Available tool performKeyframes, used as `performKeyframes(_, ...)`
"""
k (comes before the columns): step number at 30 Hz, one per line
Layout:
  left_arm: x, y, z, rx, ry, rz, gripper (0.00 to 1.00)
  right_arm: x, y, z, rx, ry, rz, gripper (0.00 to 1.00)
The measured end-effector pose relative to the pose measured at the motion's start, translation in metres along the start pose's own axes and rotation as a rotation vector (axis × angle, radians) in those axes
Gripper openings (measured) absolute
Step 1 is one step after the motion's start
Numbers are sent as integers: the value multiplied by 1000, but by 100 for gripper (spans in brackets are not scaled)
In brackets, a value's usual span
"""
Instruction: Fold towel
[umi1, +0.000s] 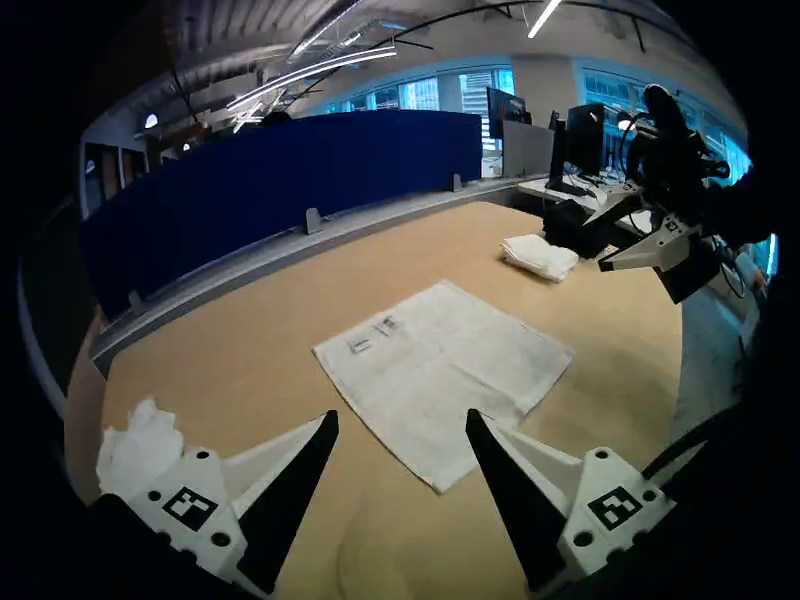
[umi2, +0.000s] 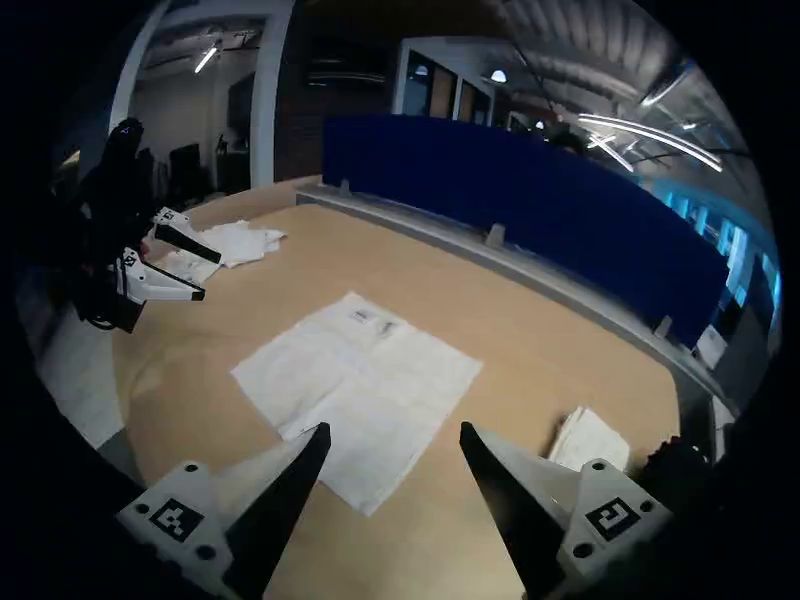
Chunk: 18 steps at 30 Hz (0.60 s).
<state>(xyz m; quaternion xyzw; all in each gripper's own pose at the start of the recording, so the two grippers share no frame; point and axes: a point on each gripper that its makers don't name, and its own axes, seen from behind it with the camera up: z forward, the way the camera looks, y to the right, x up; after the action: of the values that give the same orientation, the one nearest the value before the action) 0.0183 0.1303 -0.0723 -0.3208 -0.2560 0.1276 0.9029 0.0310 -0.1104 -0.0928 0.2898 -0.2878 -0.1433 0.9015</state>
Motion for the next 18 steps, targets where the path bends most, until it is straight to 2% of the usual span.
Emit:
performKeyframes(8, -48, 15, 27, -40, -72, 8, 95, -49, -13, 29, 21, -61, 1, 100)
performKeyframes(18, -85, 23, 51, -87, -160, 1, 95, -99, -20, 47, 43, -153, 14, 100)
